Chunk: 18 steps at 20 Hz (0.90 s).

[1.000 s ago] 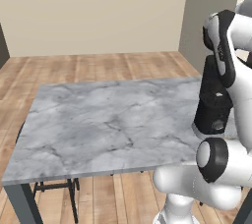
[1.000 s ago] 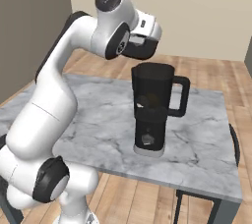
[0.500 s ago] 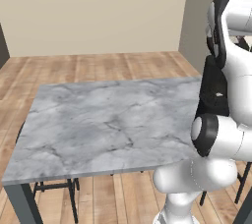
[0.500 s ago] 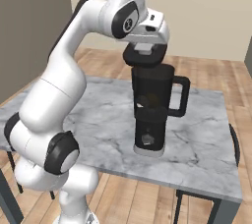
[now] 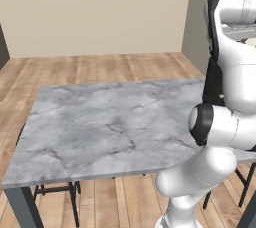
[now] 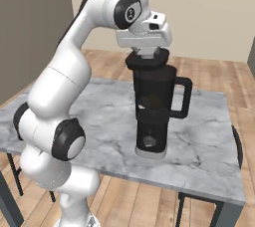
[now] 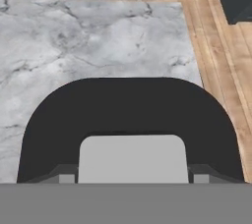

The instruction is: Grab the lemon and garlic from the fridge, place them in the blender, close the lid, and turn on the blender to create a marinade.

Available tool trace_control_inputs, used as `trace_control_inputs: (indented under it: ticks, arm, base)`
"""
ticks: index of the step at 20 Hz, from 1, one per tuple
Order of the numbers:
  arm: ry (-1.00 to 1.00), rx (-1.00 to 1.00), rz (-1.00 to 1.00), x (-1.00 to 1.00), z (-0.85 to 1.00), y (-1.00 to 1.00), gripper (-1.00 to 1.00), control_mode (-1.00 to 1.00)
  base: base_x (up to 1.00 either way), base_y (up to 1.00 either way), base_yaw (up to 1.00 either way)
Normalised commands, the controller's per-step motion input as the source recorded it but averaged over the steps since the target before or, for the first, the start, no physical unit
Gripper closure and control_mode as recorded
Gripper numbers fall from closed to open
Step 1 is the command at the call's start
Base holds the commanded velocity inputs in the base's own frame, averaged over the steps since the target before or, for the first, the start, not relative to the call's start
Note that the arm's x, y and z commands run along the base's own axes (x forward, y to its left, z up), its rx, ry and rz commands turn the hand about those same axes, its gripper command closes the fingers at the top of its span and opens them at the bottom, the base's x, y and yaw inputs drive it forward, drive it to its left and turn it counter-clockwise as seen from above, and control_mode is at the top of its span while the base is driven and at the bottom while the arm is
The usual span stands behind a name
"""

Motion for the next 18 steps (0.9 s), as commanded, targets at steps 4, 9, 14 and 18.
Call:
trace_control_inputs:
  ticks: [4,9,14,18]
  arm:
    - [0.0,0.0,0.0,-0.04,-0.02,-0.07,1.0,-1.0]
    - [-0.09,0.03,0.0,-0.32,-0.21,-0.03,1.0,-1.0]
    - [-0.08,0.03,0.01,-0.38,-0.07,0.0,1.0,-1.0]
    - [0.0,0.01,0.04,-0.17,-0.05,0.0,1.0,-1.0]
  base:
    - [0.0,0.0,0.0]
    - [0.0,0.0,0.0]
    - [0.0,0.0,0.0]
    - [0.0,0.0,0.0]
